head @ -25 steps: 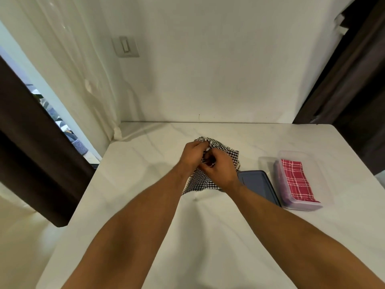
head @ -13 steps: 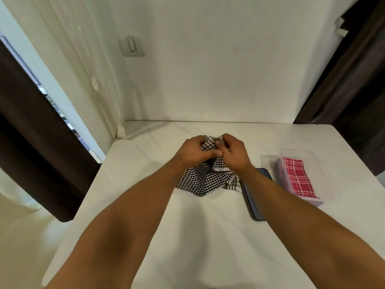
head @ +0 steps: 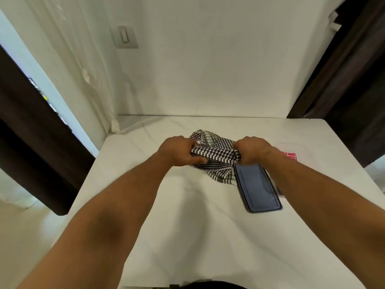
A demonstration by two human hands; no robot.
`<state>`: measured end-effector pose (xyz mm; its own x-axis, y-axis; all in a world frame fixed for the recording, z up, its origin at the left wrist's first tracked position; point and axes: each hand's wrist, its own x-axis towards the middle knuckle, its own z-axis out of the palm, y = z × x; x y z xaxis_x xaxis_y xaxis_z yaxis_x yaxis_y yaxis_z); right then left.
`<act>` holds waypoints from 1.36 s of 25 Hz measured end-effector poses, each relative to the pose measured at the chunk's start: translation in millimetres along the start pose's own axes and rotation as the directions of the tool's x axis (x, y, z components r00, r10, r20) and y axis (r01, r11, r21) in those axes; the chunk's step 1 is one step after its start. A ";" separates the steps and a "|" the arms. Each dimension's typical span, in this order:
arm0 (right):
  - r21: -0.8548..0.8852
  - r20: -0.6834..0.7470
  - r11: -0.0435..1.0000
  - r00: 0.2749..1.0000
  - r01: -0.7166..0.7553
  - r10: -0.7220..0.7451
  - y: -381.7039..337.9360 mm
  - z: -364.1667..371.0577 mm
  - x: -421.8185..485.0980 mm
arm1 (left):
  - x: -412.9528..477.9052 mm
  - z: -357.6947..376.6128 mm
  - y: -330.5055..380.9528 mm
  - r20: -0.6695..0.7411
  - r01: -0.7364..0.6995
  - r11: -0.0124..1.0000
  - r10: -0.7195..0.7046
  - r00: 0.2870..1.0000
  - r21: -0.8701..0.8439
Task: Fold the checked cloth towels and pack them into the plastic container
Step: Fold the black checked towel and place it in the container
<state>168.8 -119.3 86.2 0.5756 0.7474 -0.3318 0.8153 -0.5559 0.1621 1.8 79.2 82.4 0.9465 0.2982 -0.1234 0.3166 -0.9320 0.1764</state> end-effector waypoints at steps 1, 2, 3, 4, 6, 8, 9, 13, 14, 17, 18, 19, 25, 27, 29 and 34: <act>-0.010 0.021 0.999 0.999 -0.037 0.038 0.9 -2.3 2.5 | 1.5 -2.2 2.3 0.053 -0.003 0.985 -0.007 0.999 0.175; 0.010 0.057 0.998 0.996 -0.063 0.062 0.7 -5.4 4.9 | 5.2 -1.3 4.7 0.052 0.023 0.969 -0.037 0.998 0.248; 0.069 0.087 0.995 0.994 -0.078 0.072 0.8 -8.8 8.2 | 9.7 -1.4 6.8 0.021 0.084 0.970 -0.091 0.996 0.229; 0.171 0.095 0.980 0.992 -0.097 0.082 1.9 -13.1 12.3 | 14.5 -1.6 8.9 -0.026 0.176 0.980 -0.174 0.984 0.094; 0.405 -0.001 0.907 0.993 -0.111 0.122 3.6 -21.9 20.3 | 23.4 -5.2 14.7 -0.024 0.278 0.862 -0.317 0.948 -0.424; 0.606 -0.189 0.791 0.952 -0.079 0.240 3.7 -32.0 22.9 | 32.6 -20.3 23.2 0.111 0.258 0.367 -0.376 0.920 -0.894; 0.700 -0.275 0.712 0.901 -0.051 0.335 2.4 -38.7 22.5 | 38.3 -29.8 27.2 0.122 0.199 0.162 -0.392 0.912 -0.967; 0.788 -0.581 0.563 0.607 0.251 0.543 -2.6 -64.1 18.4 | 61.1 -62.5 35.7 -0.318 -0.167 0.349 -0.440 0.840 -0.922; 0.762 -0.636 0.556 0.546 0.332 0.545 -2.2 -65.8 18.9 | 60.8 -65.0 34.5 -0.445 -0.231 0.493 -0.376 0.813 -0.839; 0.677 -0.733 0.605 0.453 0.419 0.507 -0.2 -55.3 15.0 | 54.7 -57.3 22.4 -0.675 -0.331 0.816 -0.095 0.731 -0.473; 0.650 -0.751 0.645 0.465 0.401 0.469 -0.4 -47.4 10.6 | 50.9 -48.1 17.0 -0.672 -0.309 0.870 -0.035 0.739 -0.385; 0.618 -0.762 0.694 0.497 0.370 0.414 -1.4 -37.0 4.9 | 44.3 -36.6 12.1 -0.651 -0.266 0.913 0.000 0.759 -0.310; 0.574 -0.337 0.801 0.941 0.169 0.043 -28.1 76.6 -31.2 | -21.0 63.6 -5.9 -0.157 -0.096 0.995 0.095 0.983 0.000; 0.596 -0.090 0.793 0.992 0.124 -0.088 -44.6 111.2 -41.5 | -40.8 97.9 -9.6 0.133 -0.053 0.997 0.046 0.990 0.052; 0.561 0.062 0.819 0.980 0.124 -0.191 -58.7 141.2 -47.8 | -59.2 132.0 -11.9 0.363 -0.019 0.995 -0.019 0.931 0.100; 0.557 0.250 0.830 0.946 0.035 -0.208 -82.3 179.2 -61.8 | -88.1 173.8 -2.7 0.447 -0.107 0.964 -0.013 0.895 0.243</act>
<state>54.8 -184.9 -73.2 0.3588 0.7317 -0.5795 0.6614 -0.6374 -0.3953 -93.3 19.7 -77.0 0.8146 0.1869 -0.5490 0.1885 -0.9806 -0.0542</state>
